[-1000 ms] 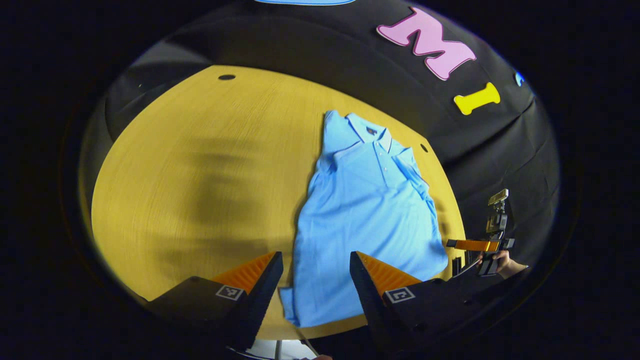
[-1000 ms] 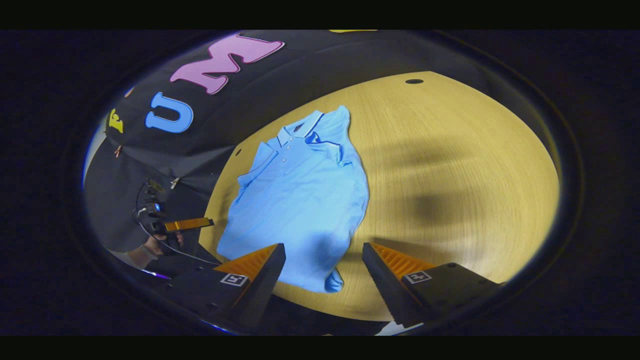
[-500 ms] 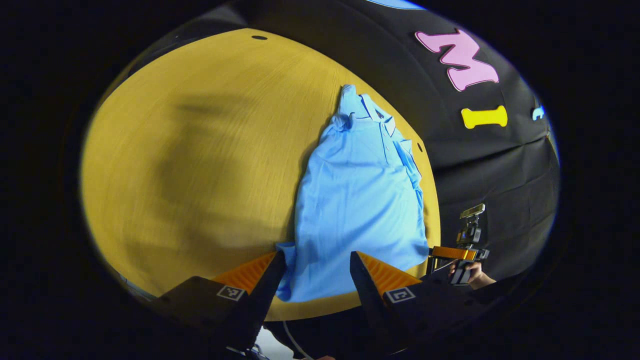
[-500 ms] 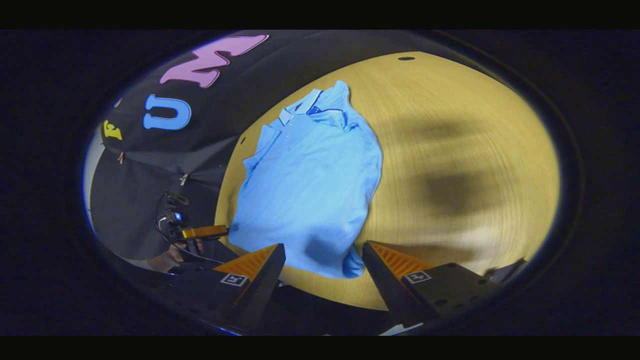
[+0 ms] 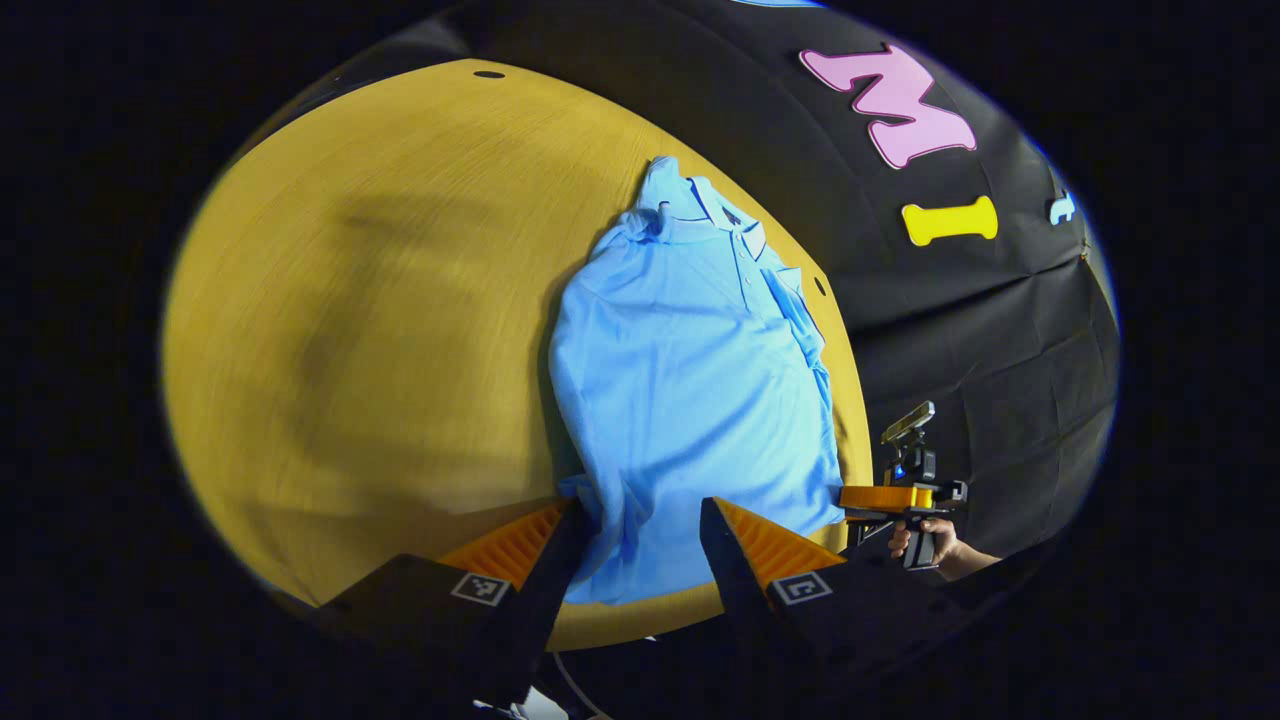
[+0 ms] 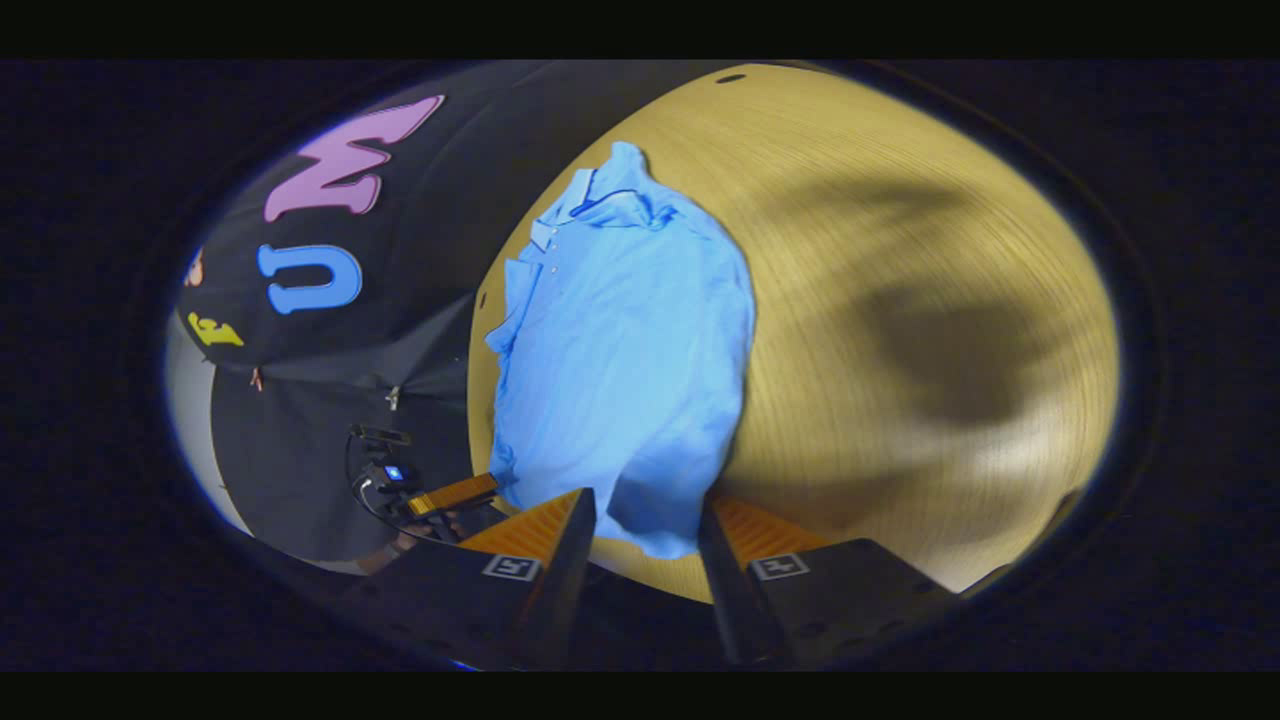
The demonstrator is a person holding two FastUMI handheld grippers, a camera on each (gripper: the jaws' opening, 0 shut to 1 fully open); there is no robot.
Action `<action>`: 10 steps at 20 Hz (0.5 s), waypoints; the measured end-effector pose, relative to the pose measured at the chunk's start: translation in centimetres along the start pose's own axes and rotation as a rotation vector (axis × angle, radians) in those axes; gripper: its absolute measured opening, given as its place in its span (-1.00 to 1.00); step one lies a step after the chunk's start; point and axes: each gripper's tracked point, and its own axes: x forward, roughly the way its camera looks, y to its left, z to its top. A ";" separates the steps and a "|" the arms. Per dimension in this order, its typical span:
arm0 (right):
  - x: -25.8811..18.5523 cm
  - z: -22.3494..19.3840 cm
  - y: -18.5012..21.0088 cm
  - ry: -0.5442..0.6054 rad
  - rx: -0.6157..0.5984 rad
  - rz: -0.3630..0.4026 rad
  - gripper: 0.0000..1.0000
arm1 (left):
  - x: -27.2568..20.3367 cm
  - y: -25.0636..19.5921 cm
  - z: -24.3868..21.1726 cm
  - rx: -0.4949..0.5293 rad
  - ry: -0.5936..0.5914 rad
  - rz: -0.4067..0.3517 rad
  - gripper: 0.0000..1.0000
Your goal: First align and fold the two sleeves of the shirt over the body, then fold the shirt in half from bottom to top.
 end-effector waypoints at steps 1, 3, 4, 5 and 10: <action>-0.1 0.2 0.0 -0.015 0.066 0.019 -0.01 | 0.3 0.9 -0.2 0.038 0.006 0.055 0.18; 0.5 0.1 -0.1 -0.046 0.078 0.043 -0.34 | 0.7 0.2 -0.1 0.069 0.023 0.054 -0.66; -0.6 0.1 0.1 -0.051 0.058 0.043 -0.50 | 0.7 0.0 0.2 0.066 0.019 0.064 -0.70; -0.3 0.0 0.1 -0.049 0.040 0.046 -0.67 | 0.7 -0.1 0.5 0.061 0.029 0.072 -0.80; -1.5 0.7 2.0 -0.074 0.019 0.125 -0.77 | -0.4 -1.7 1.4 0.108 0.034 0.051 -0.88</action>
